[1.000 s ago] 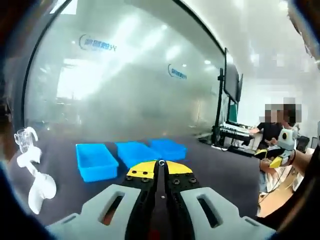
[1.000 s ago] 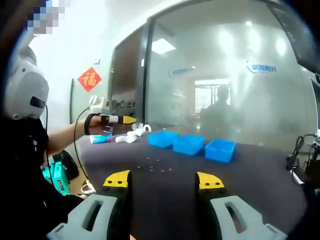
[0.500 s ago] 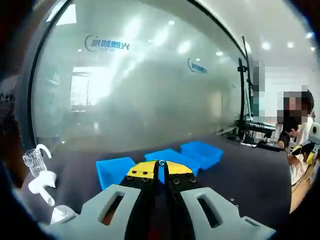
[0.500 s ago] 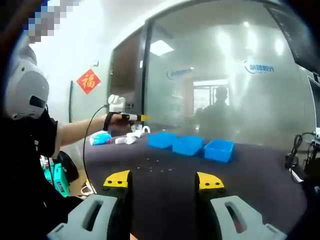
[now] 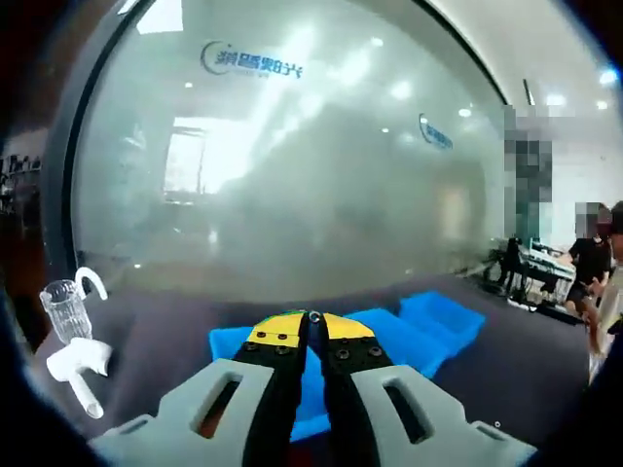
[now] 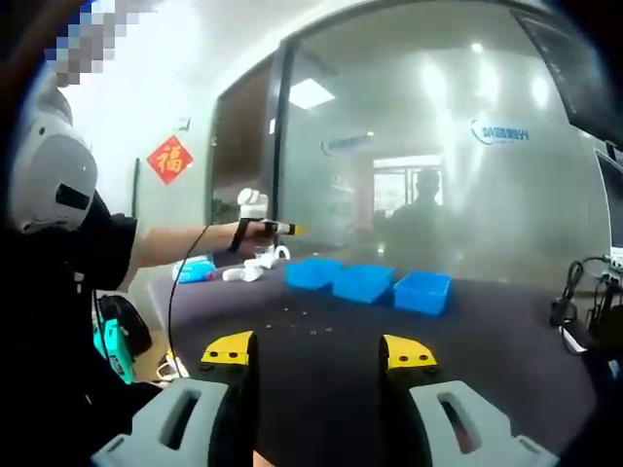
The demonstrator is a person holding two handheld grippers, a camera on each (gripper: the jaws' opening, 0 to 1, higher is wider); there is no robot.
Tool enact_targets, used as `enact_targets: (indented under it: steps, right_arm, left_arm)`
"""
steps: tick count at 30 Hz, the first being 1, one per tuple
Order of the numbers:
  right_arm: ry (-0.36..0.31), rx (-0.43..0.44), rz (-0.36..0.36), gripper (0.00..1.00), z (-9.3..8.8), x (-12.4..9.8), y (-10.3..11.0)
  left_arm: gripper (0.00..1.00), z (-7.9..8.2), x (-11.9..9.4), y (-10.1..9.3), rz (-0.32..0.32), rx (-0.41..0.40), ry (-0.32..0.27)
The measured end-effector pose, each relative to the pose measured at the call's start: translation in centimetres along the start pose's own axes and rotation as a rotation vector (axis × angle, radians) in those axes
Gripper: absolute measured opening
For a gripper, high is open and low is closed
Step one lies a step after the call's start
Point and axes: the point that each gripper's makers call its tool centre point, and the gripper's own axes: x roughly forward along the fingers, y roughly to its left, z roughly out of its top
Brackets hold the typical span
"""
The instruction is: Sort the screws, nuts, and washers into the corresponding bins
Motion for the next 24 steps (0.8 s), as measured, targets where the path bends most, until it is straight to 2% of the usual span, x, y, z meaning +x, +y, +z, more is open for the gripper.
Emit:
enact_targets:
  steps: [3, 6, 13, 20, 22, 24]
  right_arm:
    - [-0.002, -0.004, -0.002, 0.45, 0.3, 0.0, 0.0]
    - [-0.005, -0.005, -0.005, 0.45, 0.5, 0.0, 0.0]
    - [-0.005, -0.007, -0.007, 0.45, 0.7, -0.1, 0.2]
    - [-0.005, -0.006, -0.007, 0.45, 0.6, -0.1, 0.4]
    - [-0.006, -0.005, -0.007, 0.45, 0.6, -0.1, 0.4]
    - [-0.007, -0.003, -0.006, 0.45, 0.6, -0.1, 0.5]
  left_arm:
    - [0.05, -0.5, 0.6, 0.4, 0.012, 0.007, 0.021]
    - [0.05, -1.2, 0.9, 0.7, 0.023, -0.034, 0.031]
    - [0.06, -2.6, 1.1, 0.2, 0.026, -0.01, 0.066]
    - [0.07, -2.8, 0.7, -0.5, 0.024, 0.025, 0.074]
    - [0.11, -2.8, 0.8, -0.4, 0.02, 0.05, 0.081]
    - [0.23, -2.9, 0.7, -0.6, 0.023, 0.08, 0.09]
